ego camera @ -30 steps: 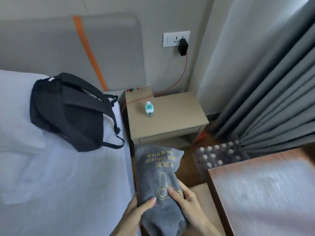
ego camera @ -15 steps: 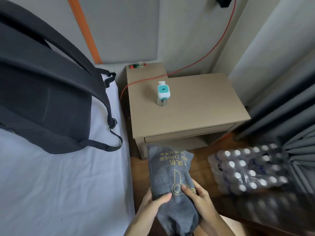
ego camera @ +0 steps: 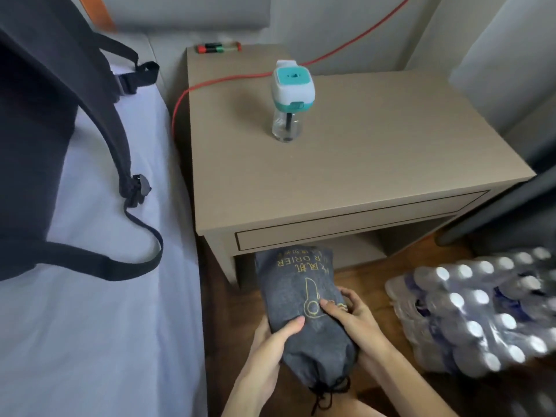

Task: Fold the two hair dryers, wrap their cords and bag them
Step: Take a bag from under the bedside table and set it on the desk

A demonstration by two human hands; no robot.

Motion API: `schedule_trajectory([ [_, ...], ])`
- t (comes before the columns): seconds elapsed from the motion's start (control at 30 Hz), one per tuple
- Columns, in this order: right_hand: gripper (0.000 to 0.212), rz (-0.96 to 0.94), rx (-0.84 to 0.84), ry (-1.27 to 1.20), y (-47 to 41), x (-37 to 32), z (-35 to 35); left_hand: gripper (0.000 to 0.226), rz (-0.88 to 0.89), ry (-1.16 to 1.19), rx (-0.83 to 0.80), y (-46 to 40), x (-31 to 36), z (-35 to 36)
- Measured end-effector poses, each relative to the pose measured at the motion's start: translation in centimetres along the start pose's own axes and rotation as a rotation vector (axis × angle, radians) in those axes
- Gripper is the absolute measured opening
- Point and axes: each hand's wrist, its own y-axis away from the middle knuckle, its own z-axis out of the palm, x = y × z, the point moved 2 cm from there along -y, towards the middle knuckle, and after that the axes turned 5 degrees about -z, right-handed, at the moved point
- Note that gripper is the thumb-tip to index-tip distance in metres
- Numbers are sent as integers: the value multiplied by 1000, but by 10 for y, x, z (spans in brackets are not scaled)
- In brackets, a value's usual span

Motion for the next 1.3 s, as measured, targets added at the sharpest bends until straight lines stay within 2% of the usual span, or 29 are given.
schedule_trajectory([
  [0.1,59,-9,-25,20,-33,1,2,56,37,19,12,-37,2,0],
  [0.33,68,-12,-235,265,-78,-3,12,54,111,-80,50,-81,4,-2],
  [0.43,63,-72,-265,348,-89,4,22,50,156,-157,76,-92,4,-10],
  [0.53,50,-152,-218,388,-100,13,25,40,208,-205,89,-105,5,-8],
  [0.63,42,-221,-187,399,-108,23,21,44,238,-321,122,-121,5,-5],
  [0.73,49,-241,-150,361,-124,36,12,56,264,-460,153,-142,4,-4],
  [0.83,47,-218,-95,298,-139,49,8,60,263,-535,191,-155,2,-4],
  [0.97,47,-227,-61,264,-157,60,7,54,310,-636,217,-169,5,-6],
  [1.07,44,-259,-15,209,-169,64,5,44,376,-797,227,-179,14,0],
  [1.17,43,-302,69,157,-184,67,5,36,442,-909,261,-189,25,9],
  [1.3,51,-326,217,75,-201,66,8,34,509,-930,296,-194,37,19],
])
